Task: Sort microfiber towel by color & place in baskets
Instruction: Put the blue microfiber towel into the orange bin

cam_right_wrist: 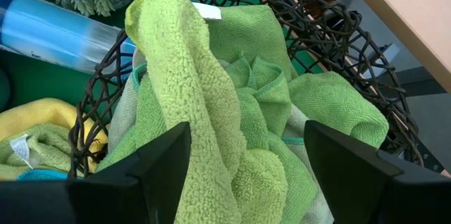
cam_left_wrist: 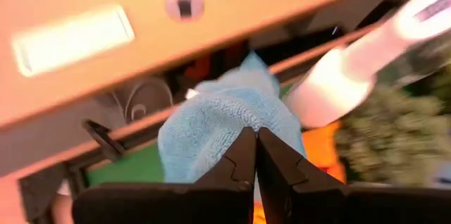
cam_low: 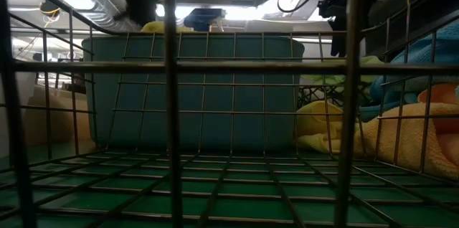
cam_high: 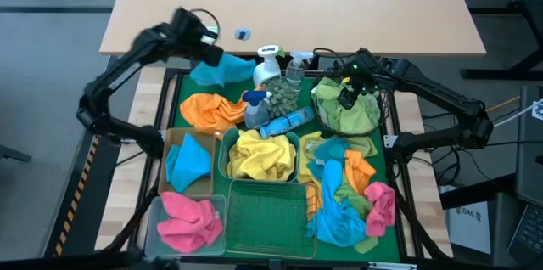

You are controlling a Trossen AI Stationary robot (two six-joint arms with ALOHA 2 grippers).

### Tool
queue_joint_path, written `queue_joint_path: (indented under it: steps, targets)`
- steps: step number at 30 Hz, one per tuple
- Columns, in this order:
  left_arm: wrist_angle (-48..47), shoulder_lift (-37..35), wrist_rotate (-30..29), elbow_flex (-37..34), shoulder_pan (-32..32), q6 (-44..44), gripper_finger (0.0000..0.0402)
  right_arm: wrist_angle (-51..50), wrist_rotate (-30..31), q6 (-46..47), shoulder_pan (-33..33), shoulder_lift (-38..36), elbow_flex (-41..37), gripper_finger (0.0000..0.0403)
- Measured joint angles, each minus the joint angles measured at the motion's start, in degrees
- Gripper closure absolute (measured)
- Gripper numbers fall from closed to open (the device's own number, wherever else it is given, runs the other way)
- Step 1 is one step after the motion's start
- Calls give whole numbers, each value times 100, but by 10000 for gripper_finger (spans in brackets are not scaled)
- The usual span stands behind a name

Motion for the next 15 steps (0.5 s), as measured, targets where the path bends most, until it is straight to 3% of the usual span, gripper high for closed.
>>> queue_joint_path:
  steps: [15]
  targets:
    - [-1567, -1074, 47, 3023, -1381, -1576, 401, 2, 1, 0, -1, 0, -2, 127]
